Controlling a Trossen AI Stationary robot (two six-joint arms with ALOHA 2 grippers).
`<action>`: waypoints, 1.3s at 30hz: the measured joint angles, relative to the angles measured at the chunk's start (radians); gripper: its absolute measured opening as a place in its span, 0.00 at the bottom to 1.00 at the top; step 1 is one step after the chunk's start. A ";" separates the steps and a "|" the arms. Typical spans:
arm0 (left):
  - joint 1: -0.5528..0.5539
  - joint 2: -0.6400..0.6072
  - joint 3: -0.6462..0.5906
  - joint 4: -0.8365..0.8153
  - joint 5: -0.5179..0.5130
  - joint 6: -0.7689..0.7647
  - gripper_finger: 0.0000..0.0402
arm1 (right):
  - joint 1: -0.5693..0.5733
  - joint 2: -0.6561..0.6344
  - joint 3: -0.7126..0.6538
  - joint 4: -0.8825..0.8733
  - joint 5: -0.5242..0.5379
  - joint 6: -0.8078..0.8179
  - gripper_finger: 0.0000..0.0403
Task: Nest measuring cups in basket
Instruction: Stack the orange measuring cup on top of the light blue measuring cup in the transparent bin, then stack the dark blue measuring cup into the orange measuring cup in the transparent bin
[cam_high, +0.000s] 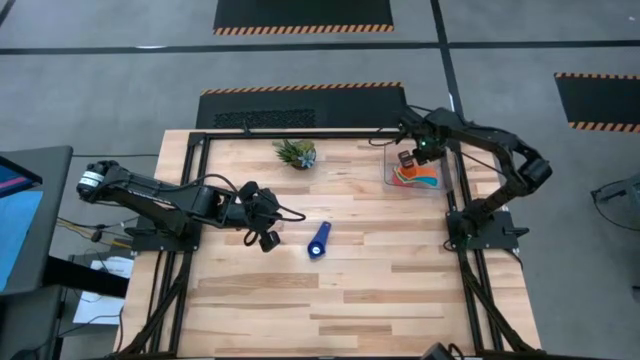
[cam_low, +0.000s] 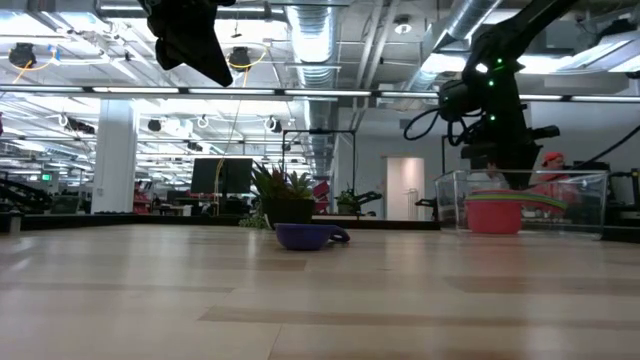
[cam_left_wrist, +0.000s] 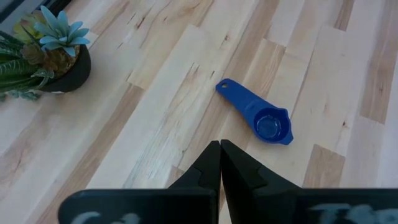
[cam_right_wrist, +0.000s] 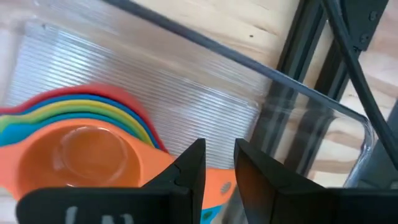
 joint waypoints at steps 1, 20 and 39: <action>0.000 0.000 0.000 0.000 0.000 0.000 0.00 | 0.003 0.006 0.000 0.002 0.003 0.004 0.26; 0.000 0.000 0.000 0.000 0.016 0.000 0.00 | 0.019 0.112 0.000 -0.115 -0.002 0.022 0.26; 0.000 0.000 0.000 0.000 0.011 0.007 0.00 | 0.050 0.106 0.213 -0.188 -0.011 0.031 0.26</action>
